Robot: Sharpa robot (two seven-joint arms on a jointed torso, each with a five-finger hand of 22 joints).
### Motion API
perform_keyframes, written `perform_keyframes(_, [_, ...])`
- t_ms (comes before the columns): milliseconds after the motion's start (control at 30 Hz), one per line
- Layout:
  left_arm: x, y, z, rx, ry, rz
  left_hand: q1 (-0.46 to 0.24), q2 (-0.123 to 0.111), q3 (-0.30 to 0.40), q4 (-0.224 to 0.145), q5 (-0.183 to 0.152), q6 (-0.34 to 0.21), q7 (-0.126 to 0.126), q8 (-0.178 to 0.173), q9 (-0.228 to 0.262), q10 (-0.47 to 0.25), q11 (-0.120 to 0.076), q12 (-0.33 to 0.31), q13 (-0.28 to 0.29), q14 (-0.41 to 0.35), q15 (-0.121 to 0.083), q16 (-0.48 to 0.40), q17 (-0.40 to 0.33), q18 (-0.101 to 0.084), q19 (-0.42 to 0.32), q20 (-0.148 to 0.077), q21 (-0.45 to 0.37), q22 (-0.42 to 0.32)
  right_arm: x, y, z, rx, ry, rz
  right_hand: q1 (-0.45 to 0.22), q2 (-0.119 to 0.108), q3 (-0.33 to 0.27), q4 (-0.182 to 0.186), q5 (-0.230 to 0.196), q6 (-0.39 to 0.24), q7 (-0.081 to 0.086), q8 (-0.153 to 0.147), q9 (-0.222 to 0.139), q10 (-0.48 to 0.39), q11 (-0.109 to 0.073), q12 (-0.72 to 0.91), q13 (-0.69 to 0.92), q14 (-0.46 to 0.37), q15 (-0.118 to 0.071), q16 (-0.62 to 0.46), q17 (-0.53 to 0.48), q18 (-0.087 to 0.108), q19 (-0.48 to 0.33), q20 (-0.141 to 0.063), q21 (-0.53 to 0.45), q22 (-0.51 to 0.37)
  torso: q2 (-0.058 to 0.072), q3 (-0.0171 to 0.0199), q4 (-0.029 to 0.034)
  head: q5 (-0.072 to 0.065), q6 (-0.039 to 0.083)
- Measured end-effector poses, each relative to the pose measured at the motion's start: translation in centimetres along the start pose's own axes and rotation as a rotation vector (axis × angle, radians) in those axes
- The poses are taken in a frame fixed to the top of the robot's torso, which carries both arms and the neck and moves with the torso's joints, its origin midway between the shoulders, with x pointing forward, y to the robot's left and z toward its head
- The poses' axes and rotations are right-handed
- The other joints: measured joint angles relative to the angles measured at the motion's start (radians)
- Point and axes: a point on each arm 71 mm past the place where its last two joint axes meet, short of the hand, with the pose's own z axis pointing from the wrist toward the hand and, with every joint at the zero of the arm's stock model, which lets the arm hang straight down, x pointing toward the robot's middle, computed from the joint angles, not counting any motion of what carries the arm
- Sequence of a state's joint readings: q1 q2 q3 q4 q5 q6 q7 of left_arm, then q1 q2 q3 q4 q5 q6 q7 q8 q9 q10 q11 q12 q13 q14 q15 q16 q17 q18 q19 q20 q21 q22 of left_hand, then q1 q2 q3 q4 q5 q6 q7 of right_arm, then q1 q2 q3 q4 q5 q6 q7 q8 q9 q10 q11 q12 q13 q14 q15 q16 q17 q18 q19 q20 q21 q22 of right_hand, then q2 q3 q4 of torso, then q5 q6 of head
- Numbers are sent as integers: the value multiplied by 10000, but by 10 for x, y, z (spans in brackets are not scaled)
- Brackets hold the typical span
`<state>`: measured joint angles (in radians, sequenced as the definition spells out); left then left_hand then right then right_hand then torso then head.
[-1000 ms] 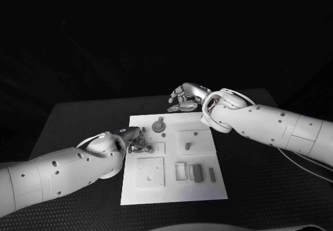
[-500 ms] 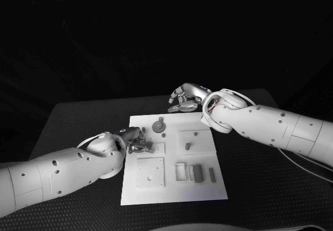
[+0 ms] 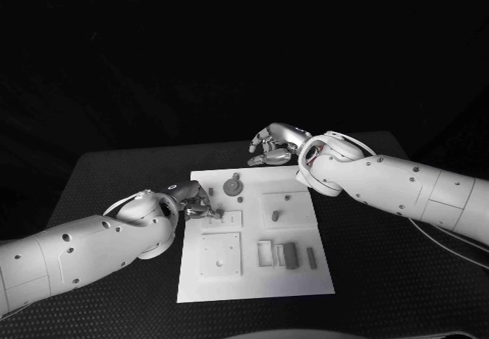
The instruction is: Assemble the parts on the task board
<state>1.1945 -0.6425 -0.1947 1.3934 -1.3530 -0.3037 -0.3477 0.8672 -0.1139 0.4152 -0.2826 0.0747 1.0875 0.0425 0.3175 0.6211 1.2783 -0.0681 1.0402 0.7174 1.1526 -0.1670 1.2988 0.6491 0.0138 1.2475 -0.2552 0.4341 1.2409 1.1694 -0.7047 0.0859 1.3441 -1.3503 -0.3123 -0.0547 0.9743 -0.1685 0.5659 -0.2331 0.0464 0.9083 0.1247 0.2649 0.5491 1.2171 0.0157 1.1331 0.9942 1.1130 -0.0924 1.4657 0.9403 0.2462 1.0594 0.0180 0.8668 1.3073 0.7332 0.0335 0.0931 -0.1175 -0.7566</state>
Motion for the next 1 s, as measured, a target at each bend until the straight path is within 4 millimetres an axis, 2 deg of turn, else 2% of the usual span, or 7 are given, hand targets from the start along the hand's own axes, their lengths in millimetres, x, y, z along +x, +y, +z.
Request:
perform_keyframes(100, [-8,0,-1,244,-259,-257,564,-47,205,-58,-81,-157,110,-11,-6,-332,81,-155,-71,-306,115,-175,-82,0,-316,105,-180,-9,-1,-2,0,37,-10,-13,0,0,0,0,0,0,0,0,0,0,0,0,0,0,0,0,0,1,0,0,0,0,-6,4,6,1,22])
perform_keyframes(200, [-16,0,-2,524,-470,-484,1168,-63,536,-38,-81,-335,265,-77,-6,-1036,267,-637,-333,-1034,387,-601,-327,1,-987,445,-629,-141,-1,-2,0,52,-14,-17,0,0,0,0,0,0,0,0,0,0,0,0,0,0,0,0,0,1,0,0,0,0,-7,3,11,3,42])
perform_keyframes(267, [-18,0,-2,707,-556,-618,1615,-66,937,-43,-121,-551,480,-185,-20,-1671,474,-1256,-737,-1693,839,-1138,-659,5,-1661,846,-1131,-337,-1,-3,0,73,-19,-23,0,0,0,0,0,0,0,0,0,0,0,0,0,0,0,0,0,1,0,0,0,0,-6,4,10,5,48])
perform_keyframes(400, [-19,-4,0,1099,-576,-846,2152,-27,1536,-68,-120,-911,774,-339,-155,-2393,813,-2254,-1492,-2471,1496,-1956,-1223,9,-2488,1420,-1845,-643,-1,-4,0,106,-26,-30,0,0,0,0,0,0,0,0,0,0,0,0,0,0,0,0,0,0,0,0,0,0,0,6,1,7,63])
perform_keyframes(500, [-19,-8,2,1327,-542,-888,2469,-8,1810,-75,-120,-1049,912,-437,-242,-2667,1046,-2795,-1963,-2819,1820,-2377,-1546,11,-2882,1710,-2213,-792,-1,-4,1,116,-27,-31,0,0,0,0,0,0,0,0,0,0,0,0,0,0,0,0,0,0,0,0,0,0,10,6,-5,7,69])
perform_keyframes(733, [-16,-19,9,1888,-398,-360,3093,-178,1972,-93,-120,-1292,924,-632,-411,-2781,1161,-3204,-2483,-3043,2045,-2619,-1850,12,-3077,1906,-2545,-876,0,-4,1,108,-19,-22,0,0,0,0,0,-22,22,0,0,0,0,0,0,0,0,0,0,0,0,0,0,0,12,5,-5,8,59])
perform_keyframes(1000, [-12,-23,14,2119,-72,445,3143,-228,1827,-90,-120,-1353,862,-659,-539,-2781,1161,-3203,-2543,-3043,2045,-2564,-1860,12,-3096,1926,-2551,-864,0,-3,1,99,-14,-17,0,0,0,0,0,-53,20,0,0,0,0,0,0,0,0,0,0,0,0,0,0,0,18,6,-10,-8,65])
